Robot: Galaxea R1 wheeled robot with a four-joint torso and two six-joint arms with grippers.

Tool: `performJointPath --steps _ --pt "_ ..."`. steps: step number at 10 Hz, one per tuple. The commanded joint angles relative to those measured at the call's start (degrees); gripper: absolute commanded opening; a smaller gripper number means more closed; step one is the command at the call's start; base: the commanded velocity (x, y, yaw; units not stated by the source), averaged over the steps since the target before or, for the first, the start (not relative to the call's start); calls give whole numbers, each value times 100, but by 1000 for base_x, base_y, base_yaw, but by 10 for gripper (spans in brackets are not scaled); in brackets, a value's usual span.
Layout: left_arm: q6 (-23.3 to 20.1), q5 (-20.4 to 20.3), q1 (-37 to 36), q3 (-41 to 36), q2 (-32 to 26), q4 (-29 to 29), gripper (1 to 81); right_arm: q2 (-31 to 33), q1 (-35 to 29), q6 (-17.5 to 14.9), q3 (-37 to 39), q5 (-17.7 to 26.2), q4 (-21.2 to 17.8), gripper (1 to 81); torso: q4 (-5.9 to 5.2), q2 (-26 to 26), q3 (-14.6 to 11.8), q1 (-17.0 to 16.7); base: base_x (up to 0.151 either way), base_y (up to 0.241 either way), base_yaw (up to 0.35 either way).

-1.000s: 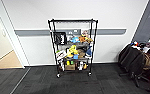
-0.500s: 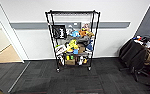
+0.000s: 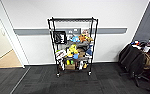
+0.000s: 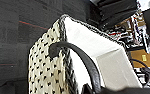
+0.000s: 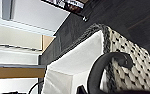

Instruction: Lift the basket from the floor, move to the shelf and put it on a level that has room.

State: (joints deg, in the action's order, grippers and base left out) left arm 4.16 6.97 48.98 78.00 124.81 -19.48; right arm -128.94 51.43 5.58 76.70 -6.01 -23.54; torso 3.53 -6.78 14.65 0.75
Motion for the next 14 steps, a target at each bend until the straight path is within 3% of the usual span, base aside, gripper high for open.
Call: performJointPath --steps 1,2,3,6,7,8,10,11,12,13,14 --pt "-29 234 -569 -232 -201 181 10 138 -568 -5 -376 170 -37 10 0 0 -493 0 0 0 0" --pt "-29 208 -516 -267 -219 181 10 147 -550 -5 -429 170 -37 10 0 0 -538 -5 0 0 0" --pt "-38 164 -464 -364 -263 208 10 164 -515 -5 -570 170 -28 10 0 -2 -332 -6 0 0 0" --pt "-38 146 -402 -768 -491 234 10 190 -348 -13 -833 170 25 10 0 -11 -461 -15 0 0 0" --pt "-38 138 -367 -856 -553 243 10 190 -304 -13 -808 162 51 10 0 -11 -662 -15 0 0 0" --pt "-38 95 -315 -882 -562 243 10 182 -278 -13 -781 126 51 10 0 -11 -452 -15 0 0 0" --pt "-38 -214 -157 -865 -535 252 10 164 -242 -13 -737 118 51 10 0 -13 -507 -17 0 0 0" --pt "-38 -223 -156 -856 -509 252 10 155 -242 -13 -719 56 51 10 -266 -15 -513 -19 0 0 0" --pt "-38 -214 -164 -847 -491 252 10 164 -234 -13 -719 47 51 10 -235 -15 -509 -22 0 0 0" --pt "-38 -205 -165 -812 -456 261 10 164 -234 -13 -719 38 51 10 -112 -15 -507 -22 0 0 0" --pt "-29 -170 -164 -742 -386 348 10 155 -234 -13 -710 38 51 10 -210 -15 -509 -22 0 0 0"
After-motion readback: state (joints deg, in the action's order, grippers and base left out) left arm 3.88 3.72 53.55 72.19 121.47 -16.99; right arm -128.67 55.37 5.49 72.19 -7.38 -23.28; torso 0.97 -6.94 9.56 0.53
